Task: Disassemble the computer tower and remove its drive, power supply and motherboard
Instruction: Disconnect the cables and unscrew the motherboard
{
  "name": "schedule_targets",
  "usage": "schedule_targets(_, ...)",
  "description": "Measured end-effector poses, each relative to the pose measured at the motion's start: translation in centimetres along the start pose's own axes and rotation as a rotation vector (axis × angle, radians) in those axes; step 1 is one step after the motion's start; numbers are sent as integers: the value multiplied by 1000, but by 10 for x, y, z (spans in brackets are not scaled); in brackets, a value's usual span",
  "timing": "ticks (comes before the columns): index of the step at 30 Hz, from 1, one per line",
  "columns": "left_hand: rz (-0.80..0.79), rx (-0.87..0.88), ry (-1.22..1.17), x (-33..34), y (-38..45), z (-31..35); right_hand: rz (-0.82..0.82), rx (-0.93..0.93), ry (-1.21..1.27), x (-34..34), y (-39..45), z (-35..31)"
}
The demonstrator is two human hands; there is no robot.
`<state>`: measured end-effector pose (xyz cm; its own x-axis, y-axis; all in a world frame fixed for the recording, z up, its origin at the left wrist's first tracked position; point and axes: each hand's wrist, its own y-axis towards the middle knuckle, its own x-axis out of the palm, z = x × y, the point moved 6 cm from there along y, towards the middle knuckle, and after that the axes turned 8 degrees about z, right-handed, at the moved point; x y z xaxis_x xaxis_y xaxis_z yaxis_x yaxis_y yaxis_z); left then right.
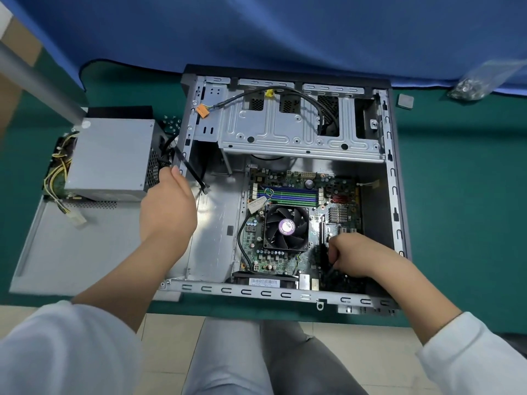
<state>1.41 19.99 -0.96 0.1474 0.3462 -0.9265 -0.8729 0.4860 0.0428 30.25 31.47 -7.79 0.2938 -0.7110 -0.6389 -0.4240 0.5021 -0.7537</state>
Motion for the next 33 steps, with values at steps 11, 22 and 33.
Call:
schedule_targets(11,11,-11,-17,1,0,-1,16,-21,-82,2,-1,1)
schedule_targets(22,17,-8,3,1,0,-1,105,-117,-315,-4,-8,-3)
schedule_targets(33,3,-11,4,2,1,-2,135,-520,-545,6,-18,-31)
